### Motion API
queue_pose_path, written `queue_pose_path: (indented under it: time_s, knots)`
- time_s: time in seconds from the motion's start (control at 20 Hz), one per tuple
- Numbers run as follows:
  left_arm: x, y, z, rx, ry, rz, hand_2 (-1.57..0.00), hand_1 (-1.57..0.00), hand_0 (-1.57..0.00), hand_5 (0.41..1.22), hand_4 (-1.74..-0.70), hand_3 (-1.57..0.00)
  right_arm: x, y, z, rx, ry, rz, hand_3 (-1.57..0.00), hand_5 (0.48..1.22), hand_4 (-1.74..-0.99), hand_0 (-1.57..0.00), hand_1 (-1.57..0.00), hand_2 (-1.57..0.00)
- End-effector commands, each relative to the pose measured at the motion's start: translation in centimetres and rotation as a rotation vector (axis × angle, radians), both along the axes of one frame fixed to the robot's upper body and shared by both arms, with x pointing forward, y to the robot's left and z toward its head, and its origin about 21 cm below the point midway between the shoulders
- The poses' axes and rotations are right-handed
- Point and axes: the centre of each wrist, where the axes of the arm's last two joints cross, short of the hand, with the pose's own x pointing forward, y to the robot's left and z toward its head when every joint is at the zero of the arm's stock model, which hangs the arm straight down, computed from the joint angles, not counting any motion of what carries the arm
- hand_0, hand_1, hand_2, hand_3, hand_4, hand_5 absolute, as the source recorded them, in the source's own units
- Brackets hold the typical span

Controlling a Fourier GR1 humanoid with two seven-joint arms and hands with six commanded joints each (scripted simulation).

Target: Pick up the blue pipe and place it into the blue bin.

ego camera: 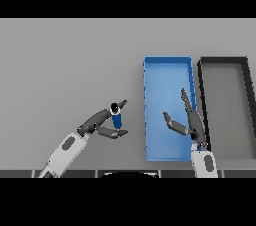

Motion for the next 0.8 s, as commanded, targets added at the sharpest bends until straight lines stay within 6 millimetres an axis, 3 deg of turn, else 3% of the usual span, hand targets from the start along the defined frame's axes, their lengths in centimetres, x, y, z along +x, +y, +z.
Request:
queue_pose_path:
  time_s: [0.0, 0.15, 0.25, 0.35, 0.45, 0.6, 0.75]
  knots:
    - [0.1, -0.9, 0.0, -0.016, 0.005, -0.005, 0.0, 0.0, 0.0, 0.513, -1.19, 0.0, -0.1, 0.1, 0.0, 0.008, 0.004, -0.001, 0.0, 0.607, -1.207, 0.0, 0.0, 0.0]
    - [0.3, -1.6, -0.4, -0.069, 0.001, 0.014, -0.11, -0.04, 0.0, 0.585, -1.27, -0.04, -0.3, -0.3, 0.0, -0.003, 0.002, -0.011, 0.0, 0.603, -1.196, 0.0, 0.0, 0.0]
    - [0.2, -2.4, -0.5, -0.076, 0.014, 0.027, -0.36, -0.26, -0.1, 0.651, -1.32, -0.22, -0.5, -0.4, -0.3, 0.003, 0.017, -0.014, 0.0, 0.605, -1.198, 0.0, 0.0, 0.0]
    - [0.2, -2.6, -0.7, -0.119, 0.044, 0.045, -0.73, -0.68, -0.5, 0.856, -1.42, -0.7, 0.0, -0.3, 0.0, 0.004, 0.01, -0.009, 0.0, 0.604, -1.196, 0.0, 0.0, 0.0]
    - [-0.2, -2.8, -1.1, -0.097, 0.037, 0.026, -1.03, -1.0, -0.89, 0.988, -1.53, -1.01, 0.0, -0.5, 0.2, 0.006, 0.013, -0.008, 0.0, 0.604, -1.195, 0.0, 0.0, 0.0]
    - [-0.6, -3.6, -1.0, -0.089, 0.016, 0.004, -1.3, -1.28, -1.22, 1.101, -1.63, -1.22, -0.4, -0.2, 0.1, 0.005, -0.009, -0.003, 0.0, 0.603, -1.195, 0.0, 0.0, 0.0]
    - [-0.6, -3.6, -0.8, -0.135, -0.036, 0.01, -1.43, -1.42, -1.39, 1.16, -1.68, -1.35, -0.3, -0.4, 0.0, 0.012, 0.0, -0.003, 0.0, 0.602, -1.192, 0.0, 0.0, 0.0]
